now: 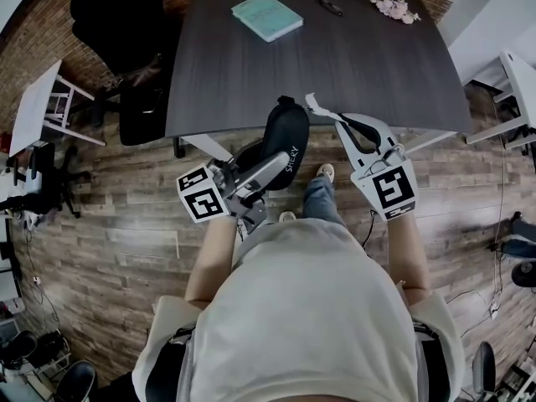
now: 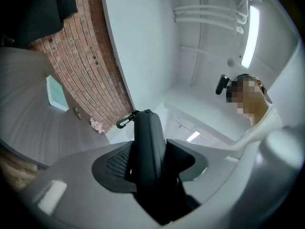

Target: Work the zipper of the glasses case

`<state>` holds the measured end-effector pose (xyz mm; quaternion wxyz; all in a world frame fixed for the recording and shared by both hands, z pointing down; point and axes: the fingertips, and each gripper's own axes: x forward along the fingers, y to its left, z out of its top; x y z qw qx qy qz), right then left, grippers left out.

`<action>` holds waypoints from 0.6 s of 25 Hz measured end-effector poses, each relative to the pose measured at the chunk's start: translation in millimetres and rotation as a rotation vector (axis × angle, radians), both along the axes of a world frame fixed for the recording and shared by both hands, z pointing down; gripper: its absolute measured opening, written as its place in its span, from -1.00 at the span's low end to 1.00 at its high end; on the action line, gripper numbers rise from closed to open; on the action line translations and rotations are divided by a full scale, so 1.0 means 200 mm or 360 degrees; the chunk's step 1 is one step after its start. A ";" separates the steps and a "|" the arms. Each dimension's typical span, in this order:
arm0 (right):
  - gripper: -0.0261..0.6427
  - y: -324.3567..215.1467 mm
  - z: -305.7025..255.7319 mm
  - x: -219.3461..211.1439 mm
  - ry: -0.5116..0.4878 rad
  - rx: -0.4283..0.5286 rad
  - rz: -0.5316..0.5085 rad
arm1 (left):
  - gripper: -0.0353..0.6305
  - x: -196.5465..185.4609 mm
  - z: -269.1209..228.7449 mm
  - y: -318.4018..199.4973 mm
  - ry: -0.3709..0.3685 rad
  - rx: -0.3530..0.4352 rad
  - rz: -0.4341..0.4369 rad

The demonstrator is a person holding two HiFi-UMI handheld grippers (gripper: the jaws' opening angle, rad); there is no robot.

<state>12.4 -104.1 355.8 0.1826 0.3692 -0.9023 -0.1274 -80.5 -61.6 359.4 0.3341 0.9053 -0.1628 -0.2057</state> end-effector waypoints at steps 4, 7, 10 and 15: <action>-0.91 0.06 0.10 -0.04 -0.0097 -0.0128 -0.0024 | -0.24 -0.05 -0.02 -0.07 0.0154 -0.0051 -0.0070; -0.91 0.10 0.17 -0.07 -0.0101 -0.0194 -0.0048 | -0.23 -0.06 -0.02 -0.12 0.0129 -0.0045 -0.0114; -0.91 0.11 0.24 -0.10 -0.0140 -0.0279 -0.0064 | -0.23 -0.05 -0.03 -0.18 0.0104 -0.0037 -0.0153; -0.91 0.17 0.38 -0.16 -0.0210 -0.0465 -0.0131 | -0.22 -0.02 -0.04 -0.30 0.0068 -0.0037 -0.0228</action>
